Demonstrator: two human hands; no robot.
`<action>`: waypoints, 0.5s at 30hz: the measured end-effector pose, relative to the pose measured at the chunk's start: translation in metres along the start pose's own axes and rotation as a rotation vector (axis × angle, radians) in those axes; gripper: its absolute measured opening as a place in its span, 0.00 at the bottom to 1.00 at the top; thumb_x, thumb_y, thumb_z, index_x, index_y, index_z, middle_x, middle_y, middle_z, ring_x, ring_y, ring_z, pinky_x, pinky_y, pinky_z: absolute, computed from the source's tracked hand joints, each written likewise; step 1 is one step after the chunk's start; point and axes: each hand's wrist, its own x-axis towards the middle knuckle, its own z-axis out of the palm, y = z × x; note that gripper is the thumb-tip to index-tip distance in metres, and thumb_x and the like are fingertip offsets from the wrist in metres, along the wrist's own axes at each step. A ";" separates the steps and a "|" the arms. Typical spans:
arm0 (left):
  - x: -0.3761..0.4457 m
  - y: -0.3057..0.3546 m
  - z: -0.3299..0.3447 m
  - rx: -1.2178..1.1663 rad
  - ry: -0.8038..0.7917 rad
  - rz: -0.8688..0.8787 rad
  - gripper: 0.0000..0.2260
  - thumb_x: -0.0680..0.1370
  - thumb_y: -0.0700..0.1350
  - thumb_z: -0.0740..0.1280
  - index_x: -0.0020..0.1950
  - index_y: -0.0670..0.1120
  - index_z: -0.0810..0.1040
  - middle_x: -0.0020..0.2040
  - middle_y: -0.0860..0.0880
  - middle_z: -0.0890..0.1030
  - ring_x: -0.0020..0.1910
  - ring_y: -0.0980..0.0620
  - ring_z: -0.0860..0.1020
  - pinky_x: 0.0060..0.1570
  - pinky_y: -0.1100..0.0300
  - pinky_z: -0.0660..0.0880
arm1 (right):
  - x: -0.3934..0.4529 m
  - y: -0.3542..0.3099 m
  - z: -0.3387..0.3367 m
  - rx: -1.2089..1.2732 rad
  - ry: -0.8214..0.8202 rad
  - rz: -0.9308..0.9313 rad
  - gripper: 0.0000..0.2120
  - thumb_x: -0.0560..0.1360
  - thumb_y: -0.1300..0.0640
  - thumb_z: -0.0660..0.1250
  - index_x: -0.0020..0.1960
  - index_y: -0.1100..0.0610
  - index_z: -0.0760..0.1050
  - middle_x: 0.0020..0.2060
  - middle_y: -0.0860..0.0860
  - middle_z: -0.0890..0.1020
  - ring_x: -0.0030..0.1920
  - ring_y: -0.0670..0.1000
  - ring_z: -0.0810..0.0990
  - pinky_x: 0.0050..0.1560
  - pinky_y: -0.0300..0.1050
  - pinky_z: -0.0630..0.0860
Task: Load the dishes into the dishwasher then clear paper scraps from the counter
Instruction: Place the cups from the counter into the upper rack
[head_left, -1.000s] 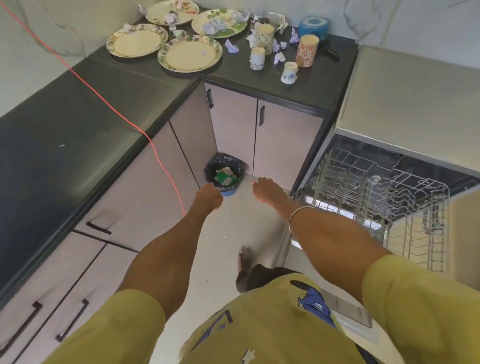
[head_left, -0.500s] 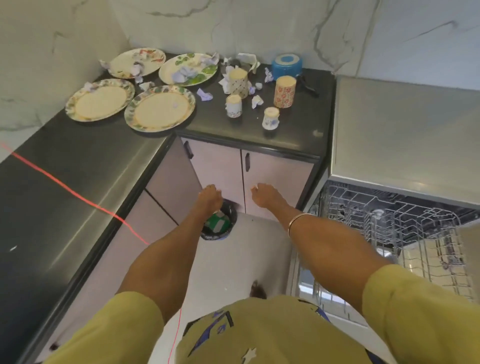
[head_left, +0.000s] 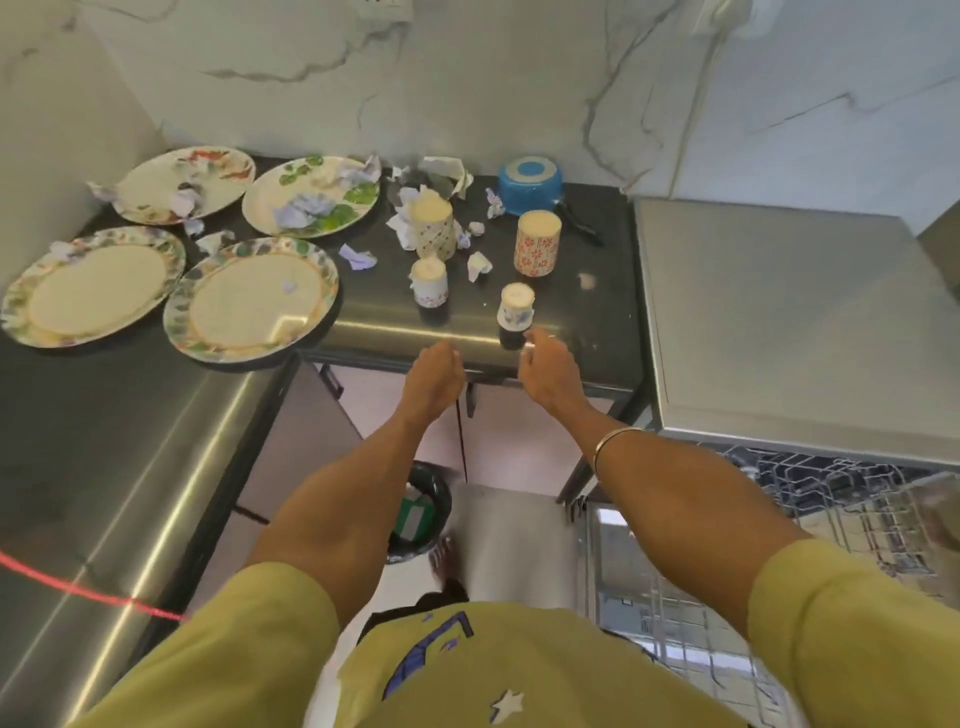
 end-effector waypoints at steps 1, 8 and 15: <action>0.015 0.000 0.000 0.001 0.001 0.025 0.12 0.82 0.44 0.55 0.53 0.41 0.76 0.52 0.40 0.81 0.49 0.41 0.78 0.46 0.52 0.71 | 0.012 -0.001 -0.001 0.014 0.036 0.015 0.15 0.79 0.56 0.61 0.64 0.58 0.73 0.58 0.57 0.80 0.57 0.58 0.80 0.57 0.54 0.79; 0.113 0.002 -0.016 0.055 0.115 0.205 0.11 0.78 0.41 0.59 0.55 0.41 0.79 0.50 0.41 0.83 0.49 0.43 0.80 0.50 0.49 0.79 | 0.080 -0.015 -0.005 0.020 0.066 0.077 0.24 0.72 0.51 0.70 0.65 0.54 0.69 0.59 0.56 0.77 0.58 0.57 0.77 0.56 0.53 0.79; 0.166 -0.033 -0.023 0.187 0.120 0.239 0.25 0.73 0.43 0.68 0.69 0.40 0.69 0.66 0.41 0.73 0.68 0.41 0.68 0.71 0.48 0.65 | 0.115 -0.019 0.020 -0.006 -0.046 0.115 0.34 0.70 0.48 0.74 0.71 0.53 0.65 0.63 0.56 0.72 0.61 0.57 0.75 0.61 0.55 0.77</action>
